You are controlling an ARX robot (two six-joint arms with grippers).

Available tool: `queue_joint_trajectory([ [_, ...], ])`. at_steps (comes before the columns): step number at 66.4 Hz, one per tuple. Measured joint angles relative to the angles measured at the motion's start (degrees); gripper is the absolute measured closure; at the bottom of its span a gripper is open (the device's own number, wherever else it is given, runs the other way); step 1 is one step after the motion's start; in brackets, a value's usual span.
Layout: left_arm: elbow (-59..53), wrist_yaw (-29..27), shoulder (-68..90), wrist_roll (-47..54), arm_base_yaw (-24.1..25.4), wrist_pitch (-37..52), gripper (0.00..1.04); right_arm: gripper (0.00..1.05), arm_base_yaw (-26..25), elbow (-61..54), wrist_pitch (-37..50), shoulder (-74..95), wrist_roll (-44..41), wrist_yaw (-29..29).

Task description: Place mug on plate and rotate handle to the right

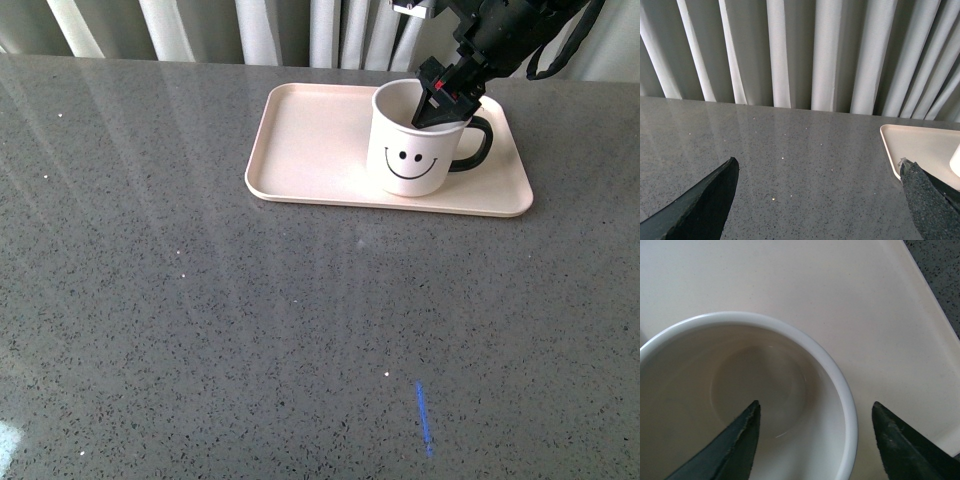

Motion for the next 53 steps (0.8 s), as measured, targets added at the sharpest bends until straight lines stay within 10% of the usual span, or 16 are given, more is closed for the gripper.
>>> queue_joint_trajectory([
  [14,0.00,0.00,0.00,0.00,0.00,0.00,0.09,0.08,0.11,0.09,0.24,-0.02,-0.74,0.00],
  [53,0.00,0.00,0.00,0.00,0.00,0.00,0.09,0.09,-2.12,-5.60,6.47,-13.55,-0.70,-8.59],
])
